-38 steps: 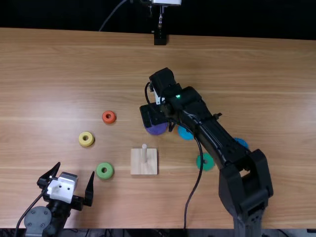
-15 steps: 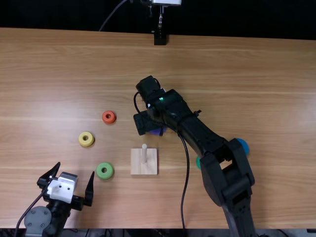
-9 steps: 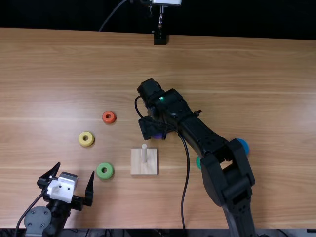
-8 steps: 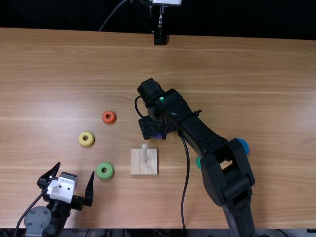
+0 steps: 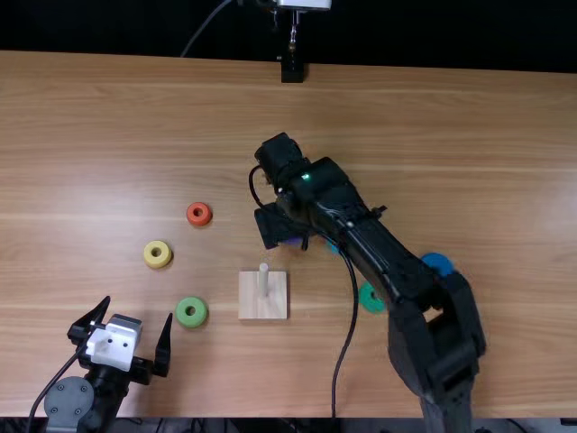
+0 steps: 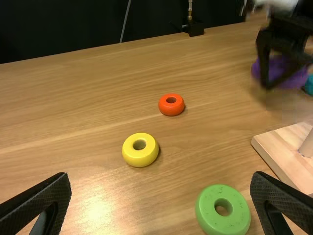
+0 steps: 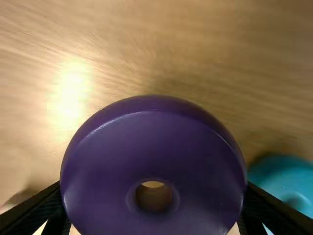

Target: Build the Hanoi tower: stack the rings onto the peg from bottom to top in this color order: purple, dark blue, light blue, dark green, light green, yellow, orange.

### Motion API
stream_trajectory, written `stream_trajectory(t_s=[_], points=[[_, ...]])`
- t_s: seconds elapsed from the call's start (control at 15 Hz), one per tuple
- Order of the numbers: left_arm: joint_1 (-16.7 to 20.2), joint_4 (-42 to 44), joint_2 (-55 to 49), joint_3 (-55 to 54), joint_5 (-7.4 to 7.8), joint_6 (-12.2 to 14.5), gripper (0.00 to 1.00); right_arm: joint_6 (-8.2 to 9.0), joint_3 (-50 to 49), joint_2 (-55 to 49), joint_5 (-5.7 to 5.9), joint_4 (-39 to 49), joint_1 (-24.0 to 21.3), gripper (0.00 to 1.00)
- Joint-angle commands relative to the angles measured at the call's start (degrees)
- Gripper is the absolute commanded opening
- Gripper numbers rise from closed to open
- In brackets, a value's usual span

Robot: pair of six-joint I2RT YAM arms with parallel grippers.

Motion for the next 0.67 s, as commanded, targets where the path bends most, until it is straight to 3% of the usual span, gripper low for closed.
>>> stream_trajectory(t_s=[0.0, 0.13, 0.2, 0.6], points=[[0.37, -4.38, -0.67, -6.04, 0.59, 0.83, 1.0, -1.82, 1.01, -5.12, 0.44, -1.54, 0.4, 0.05], [0.37, -4.38, -0.67, -6.04, 0.59, 0.83, 1.0, -5.73, 1.89, -7.84, 0.34, -5.86, 0.66, 0.04], [0.37, -4.38, -0.67, -6.04, 0.59, 0.83, 1.0, -6.57, 2.94, -8.46, 0.34, -8.29, 1.1, 0.03], [0.37, -4.38, -0.67, -6.04, 0.59, 0.83, 1.0, -7.1, 14.1, -8.72, 0.34, -19.04, 4.53, 0.02]])
